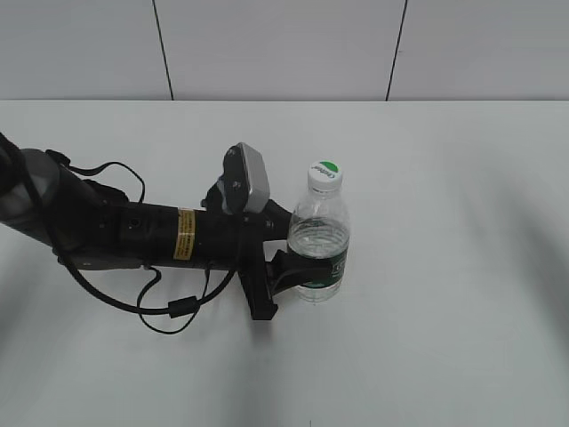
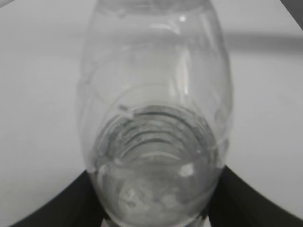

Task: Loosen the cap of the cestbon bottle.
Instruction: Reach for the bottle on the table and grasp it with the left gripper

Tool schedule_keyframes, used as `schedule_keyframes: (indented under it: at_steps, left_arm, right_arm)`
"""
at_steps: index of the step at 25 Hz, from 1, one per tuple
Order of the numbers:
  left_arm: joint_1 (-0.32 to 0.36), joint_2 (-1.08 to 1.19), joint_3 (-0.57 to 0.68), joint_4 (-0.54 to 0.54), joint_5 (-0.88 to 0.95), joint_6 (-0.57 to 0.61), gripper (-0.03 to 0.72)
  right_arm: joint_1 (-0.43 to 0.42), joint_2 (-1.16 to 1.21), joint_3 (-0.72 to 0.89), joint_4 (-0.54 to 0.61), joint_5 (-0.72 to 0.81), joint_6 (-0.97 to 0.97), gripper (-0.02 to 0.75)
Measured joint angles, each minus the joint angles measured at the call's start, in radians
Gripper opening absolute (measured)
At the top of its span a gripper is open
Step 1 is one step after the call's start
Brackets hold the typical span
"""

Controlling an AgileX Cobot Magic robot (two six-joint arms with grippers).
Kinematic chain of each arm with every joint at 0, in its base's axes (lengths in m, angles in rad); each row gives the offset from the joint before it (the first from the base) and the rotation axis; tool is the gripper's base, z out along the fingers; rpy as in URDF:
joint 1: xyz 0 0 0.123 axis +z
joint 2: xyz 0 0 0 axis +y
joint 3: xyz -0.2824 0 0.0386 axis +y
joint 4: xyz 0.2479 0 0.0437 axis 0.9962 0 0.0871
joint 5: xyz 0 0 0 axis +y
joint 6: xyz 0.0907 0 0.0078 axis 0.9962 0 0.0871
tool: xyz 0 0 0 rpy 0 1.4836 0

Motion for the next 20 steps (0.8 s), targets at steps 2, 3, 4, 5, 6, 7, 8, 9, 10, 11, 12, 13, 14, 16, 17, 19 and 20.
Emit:
schedule_keyframes:
  at_steps: [2,3,4,5,6,7,8,9,10,11,12,13,14,16,17,19,20]
  left_arm:
    - [0.000,0.000,0.000,0.000,0.000,0.000,0.365]
    - [0.000,0.000,0.000,0.000,0.000,0.000,0.363]
    - [0.000,0.000,0.000,0.000,0.000,0.000,0.363]
    - [0.000,0.000,0.000,0.000,0.000,0.000,0.363]
    - [0.000,0.000,0.000,0.000,0.001,0.000,0.363]
    - [0.000,0.000,0.000,0.000,0.000,0.000,0.363]
    - [0.000,0.000,0.000,0.000,0.000,0.000,0.363]
    - [0.000,0.000,0.000,0.000,0.000,0.000,0.363]
    - [0.000,0.000,0.000,0.000,0.000,0.000,0.363]
    - [0.000,0.000,0.000,0.000,0.000,0.000,0.363]
    - [0.000,0.000,0.000,0.000,0.000,0.000,0.363]
    - [0.000,0.000,0.000,0.000,0.001,0.000,0.363]
    - [0.000,0.000,0.000,0.000,0.002,0.000,0.363]
    - [0.000,0.000,0.000,0.000,0.002,0.000,0.363]
    - [0.000,0.000,0.000,0.000,0.002,0.000,0.363]
    - [0.000,0.000,0.000,0.000,0.002,0.000,0.363]
    - [0.000,0.000,0.000,0.000,0.002,0.000,0.363]
  right_arm:
    - [0.000,0.000,-0.028,-0.029,0.063,0.065,0.517]
    - [0.000,0.000,-0.041,-0.052,0.090,0.088,0.517]
    - [0.000,0.000,-0.051,-0.075,0.113,0.115,0.517]
    - [0.000,0.000,-0.060,-0.105,0.133,0.143,0.517]
    - [0.000,0.000,-0.068,-0.130,0.158,0.166,0.517]
    - [0.000,0.000,-0.076,-0.146,0.188,0.186,0.517]
    - [0.000,0.000,-0.082,-0.155,0.222,0.198,0.517]
    - [0.000,0.000,-0.091,-0.161,0.259,0.205,0.517]
    - [0.000,0.000,-0.100,-0.161,0.307,0.207,0.517]
    - [0.000,0.001,-0.107,-0.162,0.354,0.210,0.517]
    - [0.000,0.003,-0.117,-0.156,0.399,0.212,0.517]
    - [0.000,0.009,-0.127,-0.156,0.449,0.212,0.517]
    - [0.000,0.014,-0.136,-0.156,0.498,0.212,0.517]
    - [0.000,0.030,-0.155,-0.143,0.592,0.212,0.517]
    - [0.000,0.037,-0.167,-0.124,0.646,0.206,0.517]
    - [0.000,0.058,-0.194,-0.053,0.740,0.130,0.517]
    - [0.000,0.071,-0.210,0.009,0.789,0.078,0.517]
